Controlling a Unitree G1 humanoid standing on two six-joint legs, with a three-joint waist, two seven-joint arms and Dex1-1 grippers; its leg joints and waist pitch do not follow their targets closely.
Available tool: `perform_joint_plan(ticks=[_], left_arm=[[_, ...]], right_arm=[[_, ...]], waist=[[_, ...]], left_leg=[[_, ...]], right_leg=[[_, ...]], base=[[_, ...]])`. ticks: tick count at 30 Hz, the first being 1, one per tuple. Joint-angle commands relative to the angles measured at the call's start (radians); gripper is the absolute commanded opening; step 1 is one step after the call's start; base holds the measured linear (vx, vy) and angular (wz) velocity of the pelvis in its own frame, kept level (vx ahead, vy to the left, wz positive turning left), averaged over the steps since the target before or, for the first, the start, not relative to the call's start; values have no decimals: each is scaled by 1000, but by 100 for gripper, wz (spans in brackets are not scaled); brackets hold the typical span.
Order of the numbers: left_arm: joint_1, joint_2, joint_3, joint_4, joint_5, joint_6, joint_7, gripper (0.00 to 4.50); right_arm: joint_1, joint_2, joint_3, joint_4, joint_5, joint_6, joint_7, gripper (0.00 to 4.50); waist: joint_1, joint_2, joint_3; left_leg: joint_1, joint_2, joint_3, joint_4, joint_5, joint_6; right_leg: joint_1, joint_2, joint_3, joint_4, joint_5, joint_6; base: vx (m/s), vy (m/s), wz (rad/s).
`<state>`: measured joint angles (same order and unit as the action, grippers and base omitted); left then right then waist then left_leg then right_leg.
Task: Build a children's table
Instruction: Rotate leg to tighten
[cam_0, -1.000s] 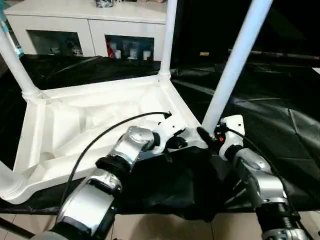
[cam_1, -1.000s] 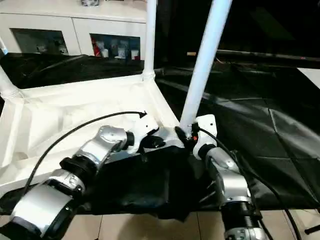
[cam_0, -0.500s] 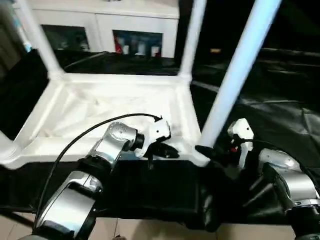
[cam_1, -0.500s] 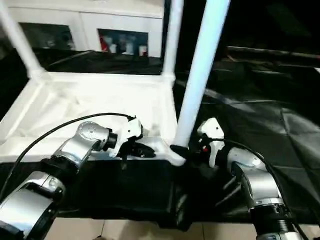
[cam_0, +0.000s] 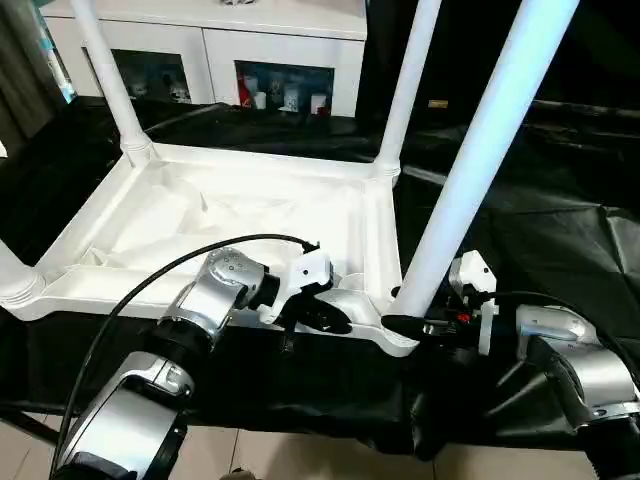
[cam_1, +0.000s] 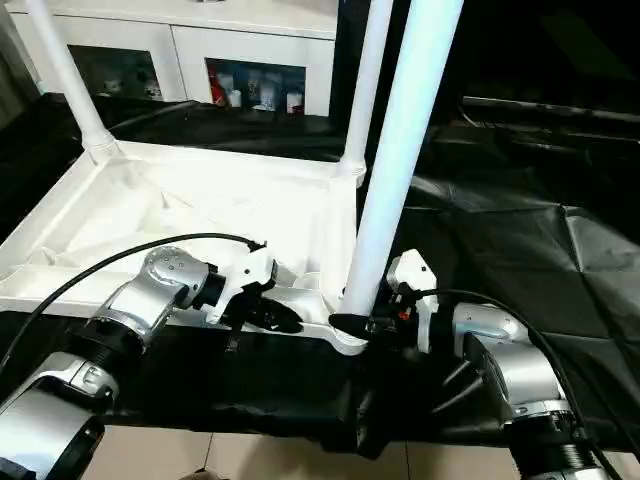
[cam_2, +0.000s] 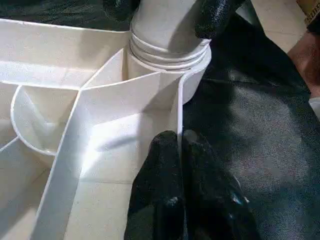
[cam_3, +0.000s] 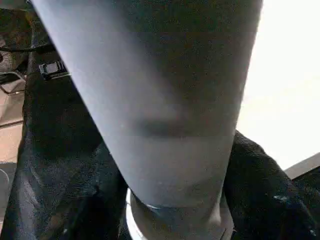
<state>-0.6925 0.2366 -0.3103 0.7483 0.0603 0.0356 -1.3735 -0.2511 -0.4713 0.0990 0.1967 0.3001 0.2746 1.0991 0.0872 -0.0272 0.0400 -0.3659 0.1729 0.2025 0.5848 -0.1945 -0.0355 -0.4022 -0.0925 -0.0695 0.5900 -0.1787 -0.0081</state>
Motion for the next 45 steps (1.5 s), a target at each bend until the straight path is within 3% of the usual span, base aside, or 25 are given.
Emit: perform_joint_plan(ticks=[1, 6, 10, 15, 19, 20, 24, 25, 29, 32, 35, 41, 45], left_arm=[[26, -24, -13, -3, -37, 10, -36, 0], [2, -53, 5, 46, -5, 8, 97, 0], [-44, -104, 32, 121, 28, 11, 284, 0], [-115, -187, 57, 223, 74, 53, 577, 0], [-145, -229, 68, 275, 84, 56, 687, 0], [-147, -234, 70, 281, 83, 56, 684, 0], [-142, -230, 55, 278, 84, 32, 620, 0], [-140, -226, 53, 277, 82, 24, 605, 0], [-141, -209, 49, 283, 74, 16, 549, 0], [-125, -171, 34, 267, 58, -16, 407, 0], [-88, -135, 25, 219, 18, -72, 231, 0], [-55, -82, 10, 166, -17, -53, 61, 0], [-35, -61, 9, 125, -43, -32, -20, 0]], right_arm=[[-4, 3, -14, 5, -1, 19, -36, 220], [-14, 64, -63, 49, 1, 40, -153, 210], [-24, 135, -85, 94, -31, 32, -316, 206], [-38, 278, -115, 142, -93, 6, -595, 201], [-61, 356, -126, 180, -145, 16, -768, 199], [-62, 364, -115, 177, -145, 11, -756, 199], [-63, 367, -76, 146, -134, -23, -667, 199], [-64, 363, -79, 143, -126, -28, -652, 252], [-65, 323, -85, 121, -88, -15, -551, 272], [-51, 211, -68, 68, -60, 4, -387, 313], [-39, 126, -72, 41, -39, 1, -272, 313], [-17, 29, -56, -7, -2, 18, -107, 313], [-12, 1, -38, -19, 15, 36, -48, 313]], waist=[[-3, -20, -50], [-6, -21, -46], [-23, -24, -46], [-31, -25, -50], [-35, -24, -50], [-35, -18, -50], [-34, -19, -49], [-34, -18, -49], [-33, -21, -50], [-27, -26, -49], [-27, -25, -48], [-18, -22, -49], [-12, -23, -46]], left_leg=[[10, 66, -27, -69, -170, 71], [11, 65, -29, -71, -206, 54], [12, 62, -33, -73, -250, 22], [11, 61, -34, -72, -231, 21], [12, 57, -34, -73, -233, 16], [13, 58, -33, -72, -234, 23], [11, 59, -34, -75, -249, 35], [10, 60, -35, -75, -249, 35], [7, 59, -32, -73, -230, 53], [6, 59, -30, -69, -218, 75], [1, 61, -32, -69, -204, 91], [10, 68, -30, -68, -185, 92], [10, 68, -29, -70, -203, 82]], right_leg=[[45, -74, 50, -70, -250, -208], [41, -75, 49, -78, -328, -190], [36, -73, 48, -87, -396, -161], [36, -71, 49, -85, -360, -158], [39, -70, 47, -86, -334, -164], [38, -70, 49, -86, -319, -167], [41, -71, 48, -88, -324, -164], [42, -71, 48, -87, -321, -165], [45, -71, 49, -82, -279, -182], [49, -72, 48, -84, -287, -179], [51, -75, 48, -81, -292, -183], [46, -74, 48, -70, -216, -236], [47, -77, 50, -73, -262, -228]], base=[[0, 0, 0], [0, 0, 0], [0, 0, 0], [0, 0, 0], [0, 0, 0], [0, 0, 0], [0, 0, 0], [0, 0, 0], [0, 0, 0], [0, 0, 0], [0, 0, 0], [0, 0, 0], [0, 0, 0]])
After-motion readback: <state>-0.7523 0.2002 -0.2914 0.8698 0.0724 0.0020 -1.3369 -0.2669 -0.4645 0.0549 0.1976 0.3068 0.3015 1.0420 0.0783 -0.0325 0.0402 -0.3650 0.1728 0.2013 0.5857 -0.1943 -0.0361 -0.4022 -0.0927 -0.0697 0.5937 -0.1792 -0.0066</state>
